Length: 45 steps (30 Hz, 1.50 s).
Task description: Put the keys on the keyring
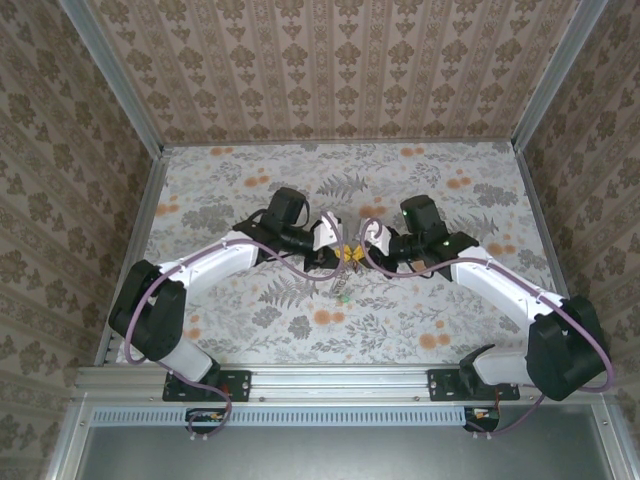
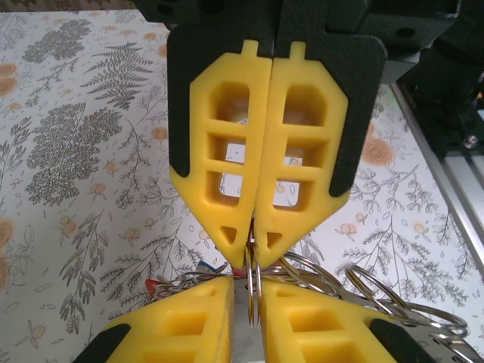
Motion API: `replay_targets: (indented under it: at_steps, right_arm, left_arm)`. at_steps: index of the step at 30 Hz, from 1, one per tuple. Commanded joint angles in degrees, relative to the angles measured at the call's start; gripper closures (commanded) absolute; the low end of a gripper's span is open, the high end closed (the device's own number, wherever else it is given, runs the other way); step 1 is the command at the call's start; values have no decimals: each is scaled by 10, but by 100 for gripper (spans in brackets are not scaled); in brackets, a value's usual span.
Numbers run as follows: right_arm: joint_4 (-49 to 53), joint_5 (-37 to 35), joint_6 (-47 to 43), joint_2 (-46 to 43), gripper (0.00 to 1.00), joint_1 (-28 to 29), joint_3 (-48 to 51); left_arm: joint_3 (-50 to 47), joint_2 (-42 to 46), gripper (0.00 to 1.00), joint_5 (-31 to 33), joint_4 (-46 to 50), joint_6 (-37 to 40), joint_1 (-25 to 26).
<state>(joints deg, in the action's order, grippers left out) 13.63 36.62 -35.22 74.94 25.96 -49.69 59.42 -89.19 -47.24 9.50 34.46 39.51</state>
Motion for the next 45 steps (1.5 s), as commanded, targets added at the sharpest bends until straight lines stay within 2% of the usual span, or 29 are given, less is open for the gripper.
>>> replay_targets:
  at_steps: [1, 8, 11, 14, 21, 24, 30, 35, 38, 43, 45]
  right_arm:
    - [24, -41, -23, -17, 100, 17, -34]
    - [66, -82, -41, -25, 100, 40, -58]
    - [64, -86, -43, -33, 100, 41, -56]
    - [47, -83, -40, -40, 97, 41, -39]
    - [-31, 17, 11, -45, 85, 1, 15]
    - [-63, 26, 25, -44, 83, -2, 33]
    - [-89, 39, 36, -33, 85, -13, 48]
    - [-95, 42, 43, -32, 98, -18, 48]
    - [-85, 40, 40, -33, 100, -18, 39]
    - [-38, 21, 17, -31, 100, -10, 8]
    - [-20, 5, 6, -32, 100, -2, -1]
  left_arm:
    - [37, -5, 83, 31, 51, 42, 18]
    - [45, -9, 100, 57, 70, 48, 23]
    - [41, -7, 100, 54, 57, 32, 21]
    - [28, 1, 100, 20, 20, 11, 18]
    - [-11, 21, 100, -66, -94, -47, 6]
    - [-18, 24, 100, -93, -121, -63, 3]
    - [-27, 30, 100, -123, -157, -87, 0]
    - [-37, 32, 100, -140, -181, -108, -7]
    - [-34, 29, 100, -128, -160, -99, -10]
    - [-15, 21, 83, -62, -82, -60, -4]
    - [-12, 21, 82, -21, -67, -53, 0]
